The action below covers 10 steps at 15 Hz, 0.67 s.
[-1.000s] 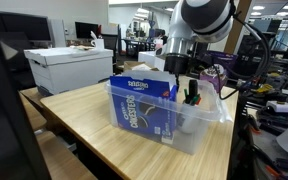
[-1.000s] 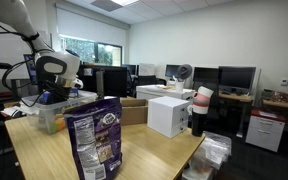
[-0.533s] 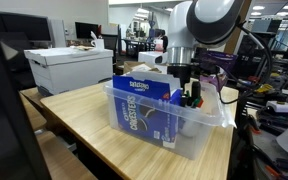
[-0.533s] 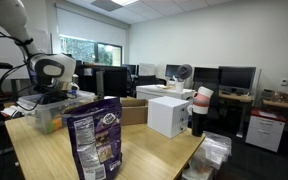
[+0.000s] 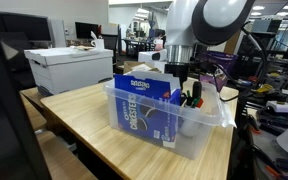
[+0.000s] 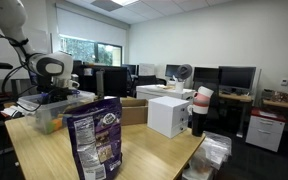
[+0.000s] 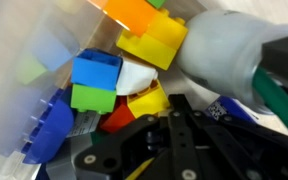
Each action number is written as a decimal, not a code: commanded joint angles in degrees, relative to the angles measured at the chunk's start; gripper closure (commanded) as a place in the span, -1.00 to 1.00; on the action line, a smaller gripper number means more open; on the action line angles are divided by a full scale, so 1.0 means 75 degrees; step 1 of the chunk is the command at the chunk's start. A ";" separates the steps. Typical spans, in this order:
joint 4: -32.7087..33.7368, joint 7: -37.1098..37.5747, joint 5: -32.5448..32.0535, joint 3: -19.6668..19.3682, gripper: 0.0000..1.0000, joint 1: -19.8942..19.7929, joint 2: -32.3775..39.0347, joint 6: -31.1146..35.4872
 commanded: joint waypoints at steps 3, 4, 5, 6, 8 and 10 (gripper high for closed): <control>-0.0127 0.0020 0.0663 0.0097 0.97 -0.0201 -0.0223 0.0850; -0.0075 -0.0032 0.0884 0.0115 0.97 -0.0240 -0.0226 0.0807; -0.0072 0.0010 0.0962 0.0104 0.97 -0.0251 -0.0228 0.0859; -0.0046 0.0103 0.1052 0.0082 0.97 -0.0267 -0.0248 0.0852; -0.0027 0.0089 0.1202 0.0075 0.97 -0.0296 -0.0261 0.0989; 0.0049 -0.0068 0.1496 0.0126 0.97 -0.0348 -0.0191 0.0970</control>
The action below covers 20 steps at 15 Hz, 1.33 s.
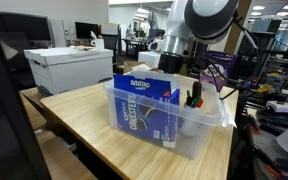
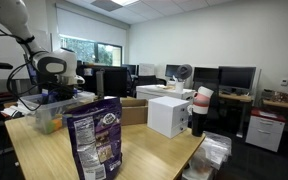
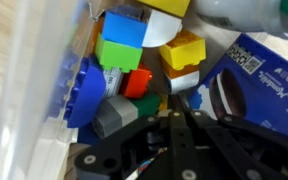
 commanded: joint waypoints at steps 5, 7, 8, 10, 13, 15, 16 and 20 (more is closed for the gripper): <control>-0.0041 -0.0674 0.1412 0.0376 0.97 -0.0105 -0.0062 -0.0798; -0.0056 -0.0840 0.1619 0.0333 0.97 -0.0077 -0.0056 -0.1085; -0.0055 -0.0883 0.1590 0.0314 0.97 -0.0068 -0.0024 -0.1192; -0.0016 -0.0776 0.1370 0.0252 0.97 -0.0046 0.0024 -0.1604; 0.0131 -0.0486 0.1114 0.0133 0.97 -0.0047 0.0076 -0.2332; 0.0148 -0.0606 0.1184 0.0093 0.97 -0.0046 0.0040 -0.2391; 0.0149 -0.0687 0.1336 0.0091 0.97 -0.0049 0.0013 -0.2327; 0.0558 -0.0531 0.1421 0.0063 0.97 -0.0070 0.0115 -0.3015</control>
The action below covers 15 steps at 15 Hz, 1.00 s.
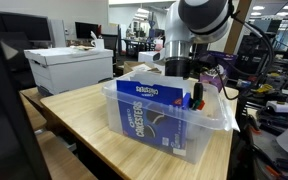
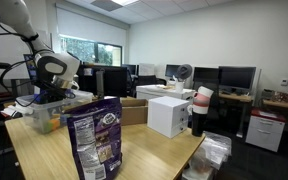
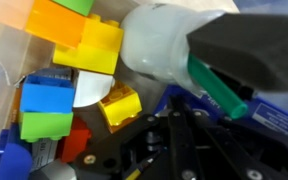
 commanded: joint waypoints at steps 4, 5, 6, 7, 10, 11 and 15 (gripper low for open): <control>0.0805 0.0077 0.0214 -0.0117 0.97 -0.0127 0.0223 -0.1818; 0.0900 0.0100 0.0246 -0.0157 0.97 -0.0134 0.0256 -0.2020; 0.0988 0.0074 0.0312 -0.0196 0.97 -0.0154 0.0290 -0.2231; 0.1038 0.0102 0.0302 -0.0232 0.97 -0.0155 0.0295 -0.2277; 0.1166 0.0164 0.0289 -0.0303 0.97 -0.0178 0.0222 -0.2185; 0.1225 0.0185 0.0258 -0.0320 0.97 -0.0179 0.0195 -0.2180; 0.1467 0.0246 0.0278 -0.0343 0.97 -0.0164 0.0230 -0.2126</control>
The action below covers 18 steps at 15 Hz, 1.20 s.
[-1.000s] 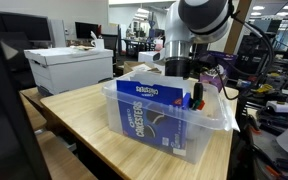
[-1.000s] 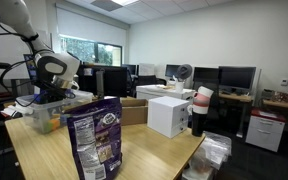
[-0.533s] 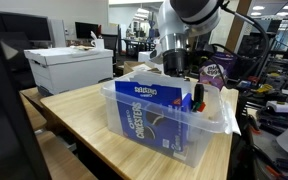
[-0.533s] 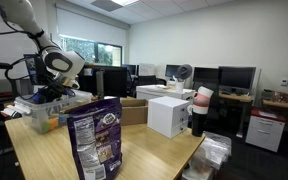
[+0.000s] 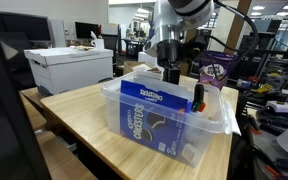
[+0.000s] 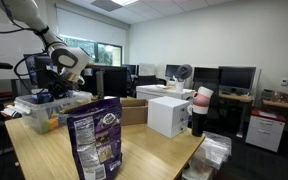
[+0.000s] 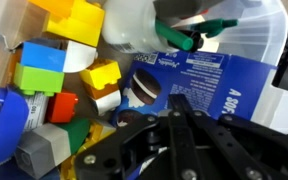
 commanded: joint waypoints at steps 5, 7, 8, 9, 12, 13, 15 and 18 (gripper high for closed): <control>0.0238 0.0158 0.0160 0.0076 0.97 -0.0036 0.0065 -0.0236; 0.0224 0.0088 0.0246 0.0097 0.98 -0.0047 0.0088 -0.0286; 0.0181 -0.0008 0.0379 0.0115 1.00 -0.0052 0.0060 -0.0234; 0.0160 -0.0066 0.0511 0.0124 1.00 -0.0056 0.0053 -0.0181; 0.0086 -0.0120 0.0761 0.0136 1.00 -0.0009 0.0071 0.0213; 0.0075 -0.0111 0.0775 0.0136 1.00 -0.0002 0.0072 0.0275; 0.0007 -0.0128 0.0824 0.0146 1.00 0.0019 0.0057 0.0528; -0.0051 -0.0105 0.0841 0.0187 1.00 0.0059 0.0077 0.0876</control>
